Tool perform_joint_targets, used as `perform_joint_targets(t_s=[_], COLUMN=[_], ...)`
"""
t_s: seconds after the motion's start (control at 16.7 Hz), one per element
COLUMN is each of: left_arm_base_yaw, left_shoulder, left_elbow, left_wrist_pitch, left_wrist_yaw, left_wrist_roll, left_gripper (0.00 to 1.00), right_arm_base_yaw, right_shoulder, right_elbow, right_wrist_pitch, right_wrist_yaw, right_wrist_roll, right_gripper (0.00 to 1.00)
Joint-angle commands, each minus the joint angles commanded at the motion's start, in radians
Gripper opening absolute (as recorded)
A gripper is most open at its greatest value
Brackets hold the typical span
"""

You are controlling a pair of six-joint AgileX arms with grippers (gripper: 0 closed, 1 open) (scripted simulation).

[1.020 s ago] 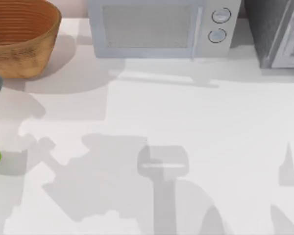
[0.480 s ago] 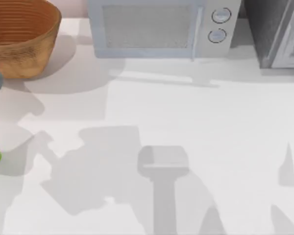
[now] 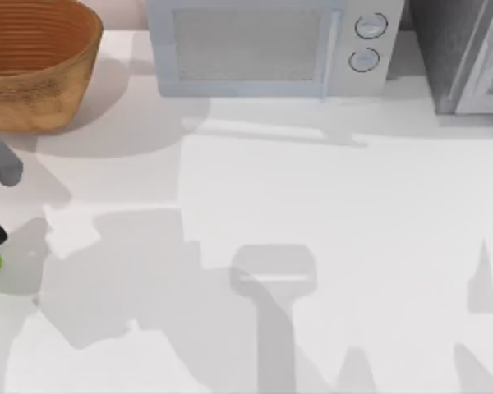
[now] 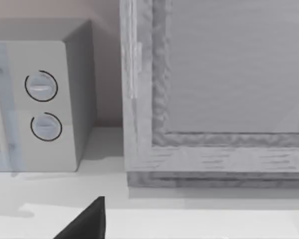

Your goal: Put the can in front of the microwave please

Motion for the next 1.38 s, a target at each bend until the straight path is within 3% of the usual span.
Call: perform_joint_targets(t_s=[0.3, 1.08, 1.38], left_arm_base_yaw=[0.001, 0.001, 0.001], left_shoulder=[0.005, 0.005, 0.005], left_elbow=[-0.012, -0.012, -0.012], left_wrist_pitch=[0.013, 0.013, 0.013], left_wrist_yaw=[0.000, 0.000, 0.000], left_wrist_roll=[0.001, 0.001, 0.001], left_gripper=[1.00, 0.02, 0.00], right_arm_base_yaw=[0.000, 0.000, 0.000], right_shoulder=[0.000, 0.000, 0.000], right_elbow=[0.000, 0.000, 0.000], right_wrist_pitch=[0.000, 0.000, 0.000], right_wrist_yaw=[0.000, 0.000, 0.000], right_wrist_roll=[0.000, 0.000, 0.000], right_gripper=[1.00, 1.00, 1.00])
